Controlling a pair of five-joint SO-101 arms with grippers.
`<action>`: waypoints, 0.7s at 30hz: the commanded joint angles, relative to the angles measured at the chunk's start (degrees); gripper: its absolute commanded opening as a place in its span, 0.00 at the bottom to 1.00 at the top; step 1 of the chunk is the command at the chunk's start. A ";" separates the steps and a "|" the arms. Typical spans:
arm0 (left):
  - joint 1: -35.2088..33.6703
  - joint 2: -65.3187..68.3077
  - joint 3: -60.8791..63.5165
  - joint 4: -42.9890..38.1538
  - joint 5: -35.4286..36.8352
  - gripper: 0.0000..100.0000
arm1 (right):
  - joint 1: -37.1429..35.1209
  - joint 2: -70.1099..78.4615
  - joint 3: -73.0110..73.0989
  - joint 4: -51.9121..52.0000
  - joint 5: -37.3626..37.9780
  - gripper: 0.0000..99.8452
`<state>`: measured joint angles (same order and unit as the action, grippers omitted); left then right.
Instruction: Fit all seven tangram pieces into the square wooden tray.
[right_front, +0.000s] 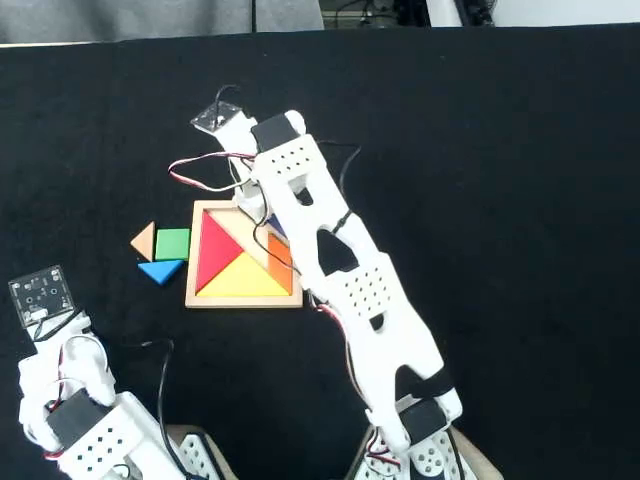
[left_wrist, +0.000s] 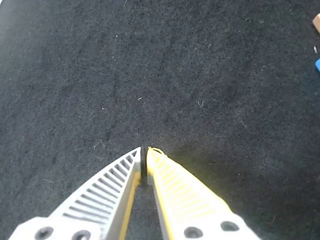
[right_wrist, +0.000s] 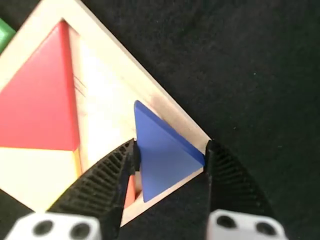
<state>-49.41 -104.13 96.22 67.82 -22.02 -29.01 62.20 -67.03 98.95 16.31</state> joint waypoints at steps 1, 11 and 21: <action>0.75 -0.53 1.10 -0.88 -0.53 0.03 | -0.70 -1.36 -0.57 2.29 -0.70 0.20; 0.75 -0.53 1.10 -0.88 -0.53 0.03 | -0.53 -1.36 -0.13 2.29 -0.35 0.29; 0.75 -0.53 1.10 -0.97 -0.53 0.03 | 0.35 -9.54 -0.66 1.85 -0.62 0.06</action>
<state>-49.41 -104.13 96.22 67.82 -22.02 -29.01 60.09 -66.95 99.12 16.13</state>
